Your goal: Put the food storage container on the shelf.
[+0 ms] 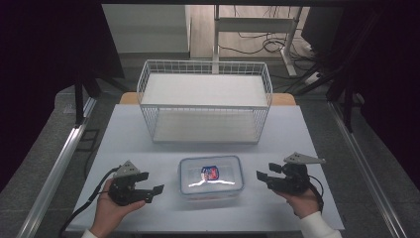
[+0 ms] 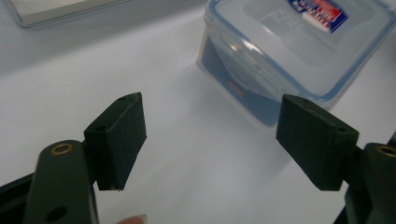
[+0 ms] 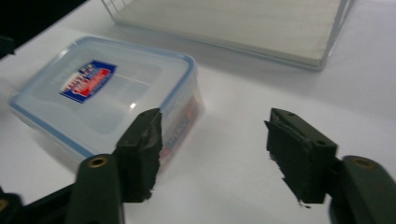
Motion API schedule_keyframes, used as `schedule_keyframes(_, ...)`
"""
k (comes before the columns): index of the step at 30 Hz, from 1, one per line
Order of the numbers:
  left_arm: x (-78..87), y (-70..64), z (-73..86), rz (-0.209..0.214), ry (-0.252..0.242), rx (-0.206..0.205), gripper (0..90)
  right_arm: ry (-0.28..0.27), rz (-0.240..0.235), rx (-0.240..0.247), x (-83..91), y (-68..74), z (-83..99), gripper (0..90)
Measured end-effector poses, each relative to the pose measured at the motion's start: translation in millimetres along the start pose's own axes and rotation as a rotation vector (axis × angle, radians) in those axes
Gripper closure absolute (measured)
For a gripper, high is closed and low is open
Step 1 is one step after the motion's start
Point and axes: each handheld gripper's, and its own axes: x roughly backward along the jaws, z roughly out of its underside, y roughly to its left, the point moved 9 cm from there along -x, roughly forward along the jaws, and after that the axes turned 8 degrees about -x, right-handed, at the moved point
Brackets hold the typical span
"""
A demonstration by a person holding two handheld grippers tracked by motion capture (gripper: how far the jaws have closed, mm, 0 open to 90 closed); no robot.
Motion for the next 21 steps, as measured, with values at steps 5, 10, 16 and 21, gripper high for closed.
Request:
schedule_keyframes(5, -3.0, 0.1, 0.1, 0.010, 0.004, 0.014, 22.8, -0.002, -0.017, 0.012, -2.1, 2.2, -0.3, 29.2)
schedule_keyframes(10, -5.4, -1.2, -1.8, 0.031, -0.001, 0.027, 22.4, 0.014, -0.030, 0.023, -11.2, 4.3, -1.9, 28.1)
schedule_keyframes(16, -14.1, 2.0, -11.0, 0.086, -0.025, 0.097, 21.3, 0.040, -0.052, 0.031, -16.0, 9.5, 2.5, 26.1)
schedule_keyframes(21, -24.8, 0.6, -21.3, 0.121, -0.025, 0.113, 19.5, 0.048, -0.081, 0.008, -18.0, 12.1, 3.2, 24.7)
